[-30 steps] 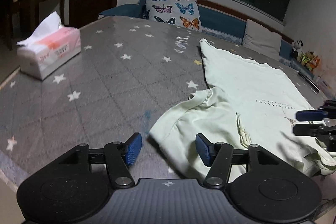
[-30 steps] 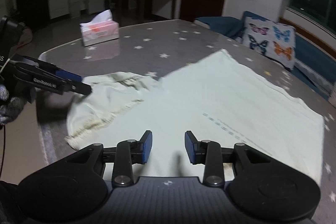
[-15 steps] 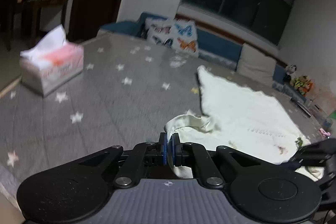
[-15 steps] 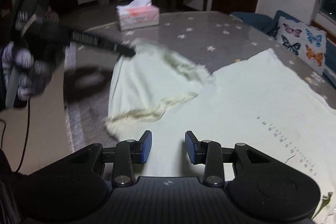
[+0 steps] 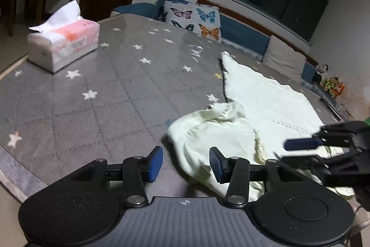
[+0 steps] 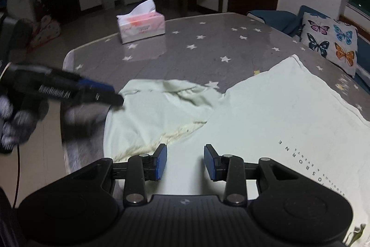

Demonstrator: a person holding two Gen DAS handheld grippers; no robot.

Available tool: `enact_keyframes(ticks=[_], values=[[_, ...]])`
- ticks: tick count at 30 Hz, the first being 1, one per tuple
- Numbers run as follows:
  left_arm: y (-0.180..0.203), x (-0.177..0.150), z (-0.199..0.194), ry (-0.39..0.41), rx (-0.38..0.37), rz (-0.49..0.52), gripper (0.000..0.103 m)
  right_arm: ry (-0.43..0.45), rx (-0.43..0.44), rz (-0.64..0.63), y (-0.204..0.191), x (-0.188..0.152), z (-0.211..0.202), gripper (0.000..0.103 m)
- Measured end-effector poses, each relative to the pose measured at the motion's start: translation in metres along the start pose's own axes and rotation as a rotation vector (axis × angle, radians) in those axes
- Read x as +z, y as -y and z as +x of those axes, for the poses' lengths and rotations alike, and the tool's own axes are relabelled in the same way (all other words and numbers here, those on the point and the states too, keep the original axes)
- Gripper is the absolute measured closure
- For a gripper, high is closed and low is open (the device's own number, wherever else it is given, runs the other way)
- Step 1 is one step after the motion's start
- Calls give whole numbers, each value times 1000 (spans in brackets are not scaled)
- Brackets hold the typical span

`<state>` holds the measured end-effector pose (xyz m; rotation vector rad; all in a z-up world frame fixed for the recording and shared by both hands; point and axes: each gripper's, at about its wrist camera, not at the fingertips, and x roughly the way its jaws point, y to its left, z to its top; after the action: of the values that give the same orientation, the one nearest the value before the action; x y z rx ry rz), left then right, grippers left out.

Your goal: Fold clothes

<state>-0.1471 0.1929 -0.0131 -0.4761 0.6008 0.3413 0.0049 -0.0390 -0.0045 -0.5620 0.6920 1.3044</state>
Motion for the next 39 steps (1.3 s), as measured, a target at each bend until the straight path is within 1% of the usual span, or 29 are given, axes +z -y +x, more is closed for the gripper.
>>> enact_keyframes(ticks=[2, 3, 4, 5, 7, 9, 13, 18, 22, 24, 28, 30, 33, 36, 39], values=[[1, 0, 0, 8, -10, -9, 57, 7, -2, -5, -2, 3, 5, 68], [1, 0, -1, 13, -15, -14, 62, 9, -5, -7, -2, 4, 7, 68], [2, 0, -1, 17, -20, -19, 72, 9, -5, -7, -2, 4, 8, 68], [2, 1, -1, 21, -25, -24, 78, 6, -2, -4, -3, 4, 11, 69], [3, 1, -1, 29, -35, -33, 95, -2, 3, -1, -4, 3, 17, 69], [4, 1, -2, 38, -46, -43, 98, -11, 7, 1, -6, 1, 21, 69], [7, 2, -2, 55, -69, -58, 100, -5, 13, 7, -6, -2, 20, 69], [39, 6, -7, 96, -185, 43, 100, 8, 4, 56, 5, -5, 10, 69], [65, 9, -9, 126, -279, 125, 100, 38, -42, 102, 21, -8, -8, 69], [80, 6, -5, 112, -331, 172, 100, 55, -69, 134, 31, -9, -16, 69], [107, -5, 11, 49, -409, 266, 100, 96, -103, 211, 52, -10, -30, 69], [117, -11, 20, 6, -425, 303, 100, 117, -108, 233, 58, -9, -35, 69], [124, -19, 28, -50, -432, 322, 98, 143, -110, 244, 63, -5, -39, 69], [123, -22, 21, -50, -444, 345, 96, 160, -109, 233, 63, 0, -38, 69], [117, -18, 11, -22, -440, 361, 96, 149, -87, 225, 61, 4, -29, 69]])
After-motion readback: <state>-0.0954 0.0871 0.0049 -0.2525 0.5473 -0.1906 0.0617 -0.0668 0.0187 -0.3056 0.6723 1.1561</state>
